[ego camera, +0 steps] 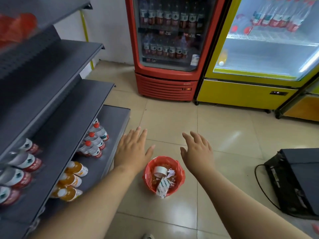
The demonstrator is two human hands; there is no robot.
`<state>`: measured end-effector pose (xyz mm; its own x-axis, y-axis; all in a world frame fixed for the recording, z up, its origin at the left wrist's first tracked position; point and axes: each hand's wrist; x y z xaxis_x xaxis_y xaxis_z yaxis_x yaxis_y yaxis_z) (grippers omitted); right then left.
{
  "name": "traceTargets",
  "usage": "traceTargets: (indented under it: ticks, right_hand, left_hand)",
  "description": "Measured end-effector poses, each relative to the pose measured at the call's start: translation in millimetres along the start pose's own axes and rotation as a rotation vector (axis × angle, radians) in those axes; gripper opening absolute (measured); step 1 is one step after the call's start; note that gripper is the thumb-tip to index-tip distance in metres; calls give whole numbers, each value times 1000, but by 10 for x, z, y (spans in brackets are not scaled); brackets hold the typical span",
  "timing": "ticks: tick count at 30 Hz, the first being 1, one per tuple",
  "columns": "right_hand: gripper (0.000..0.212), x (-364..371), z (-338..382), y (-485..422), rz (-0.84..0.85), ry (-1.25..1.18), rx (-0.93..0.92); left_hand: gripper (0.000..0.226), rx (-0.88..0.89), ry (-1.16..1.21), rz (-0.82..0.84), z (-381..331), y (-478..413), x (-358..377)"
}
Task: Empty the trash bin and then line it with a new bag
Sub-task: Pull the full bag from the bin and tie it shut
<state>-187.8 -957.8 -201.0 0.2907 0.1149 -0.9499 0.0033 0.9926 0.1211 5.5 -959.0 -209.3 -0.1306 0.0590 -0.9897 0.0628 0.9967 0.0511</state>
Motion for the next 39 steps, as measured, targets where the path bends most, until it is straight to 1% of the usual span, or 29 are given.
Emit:
traceTargets:
  ticks: [6, 11, 14, 17, 20, 23, 27, 28, 32, 39]
  right_hand:
    - [52, -123, -109, -363, 11, -4, -147]
    - [52, -291, -378, -599, 42, -13, -356]
    - [52, -294, -638, -676, 70, 4, -461]
    - [52, -193, -893, -721, 125, 24, -511]
    - [52, -16, -1125, -755, 182, 31, -517]
    - [51, 243, -1303, -782, 215, 34, -508]
    - [51, 741, -1473, -889, 217, 38, -473]
    - [51, 891, -1512, -927, 222, 41, -465]
    - [51, 1559, -1662, -1099, 220, 44, -445]
    - [50, 2855, -1921, -1420, 229, 10, -424]
  left_hand:
    - [66, -126, -29, -59, -192, -101, -64]
    - [66, -314, -27, -122, -562, -45, -35]
    - [65, -411, -40, -124, -879, 37, 105]
    - [65, -468, -14, -119, -1135, 113, 293]
    - [64, -517, 17, -108, -1287, 171, 545]
    - [66, -559, 30, -64, -1344, 206, 858]
    - [85, -588, 25, -36, -1276, 189, 1365]
    - [84, -591, 25, -22, -1232, 175, 1516]
    - [67, -608, 25, 13, -974, 105, 2197]
    - [62, -632, 60, 1, -490, -97, 3346]
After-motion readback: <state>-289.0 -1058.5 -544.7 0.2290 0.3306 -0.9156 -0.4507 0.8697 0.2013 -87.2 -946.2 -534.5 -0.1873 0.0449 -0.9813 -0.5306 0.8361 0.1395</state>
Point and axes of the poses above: each hand's wrist, its own y-axis away from the middle knuckle, its own x-axis out of the palm, z = x × y, and after that the axes turned 2 degrees about -z, right-handed
